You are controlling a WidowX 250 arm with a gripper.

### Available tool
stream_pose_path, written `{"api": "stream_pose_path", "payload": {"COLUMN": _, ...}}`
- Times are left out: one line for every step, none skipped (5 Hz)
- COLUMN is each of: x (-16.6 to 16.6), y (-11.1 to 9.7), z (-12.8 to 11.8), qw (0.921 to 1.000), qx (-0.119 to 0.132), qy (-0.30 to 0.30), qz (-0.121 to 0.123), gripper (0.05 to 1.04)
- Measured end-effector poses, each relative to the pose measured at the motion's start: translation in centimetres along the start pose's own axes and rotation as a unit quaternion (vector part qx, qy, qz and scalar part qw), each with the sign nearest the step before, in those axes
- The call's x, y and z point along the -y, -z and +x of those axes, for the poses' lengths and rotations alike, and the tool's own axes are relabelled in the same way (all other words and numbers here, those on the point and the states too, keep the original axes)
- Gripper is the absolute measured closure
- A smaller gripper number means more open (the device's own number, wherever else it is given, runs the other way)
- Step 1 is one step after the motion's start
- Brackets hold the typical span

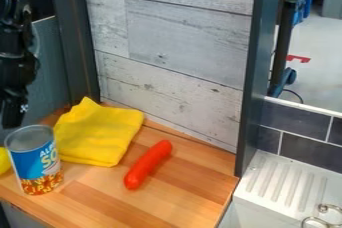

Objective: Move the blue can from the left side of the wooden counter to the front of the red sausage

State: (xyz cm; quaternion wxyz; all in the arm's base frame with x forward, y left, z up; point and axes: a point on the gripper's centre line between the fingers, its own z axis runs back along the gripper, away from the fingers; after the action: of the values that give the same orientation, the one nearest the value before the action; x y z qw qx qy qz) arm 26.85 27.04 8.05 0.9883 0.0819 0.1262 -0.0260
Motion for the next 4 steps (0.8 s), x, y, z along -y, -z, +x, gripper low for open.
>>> {"api": "stream_pose_path", "payload": {"x": 1.0, "y": 0.8, "z": 0.1, "qw": 0.9998, "qx": 0.004, "qy": 0.008, "qz": -0.02, "gripper": 0.076}}
{"api": "stream_pose_path", "payload": {"x": 2.4, "y": 1.7, "z": 0.0, "qw": 0.9991, "qx": -0.004, "qy": 0.014, "qz": -0.04, "gripper": 0.076}}
{"api": "stream_pose_path", "payload": {"x": 5.2, "y": 1.5, "z": 0.2, "qw": 0.9978, "qx": -0.012, "qy": 0.032, "qz": -0.057, "gripper": 0.077}}
{"api": "stream_pose_path", "payload": {"x": 8.3, "y": 1.1, "z": 0.5, "qw": 0.9964, "qx": -0.027, "qy": 0.053, "qz": -0.06, "gripper": 0.081}}
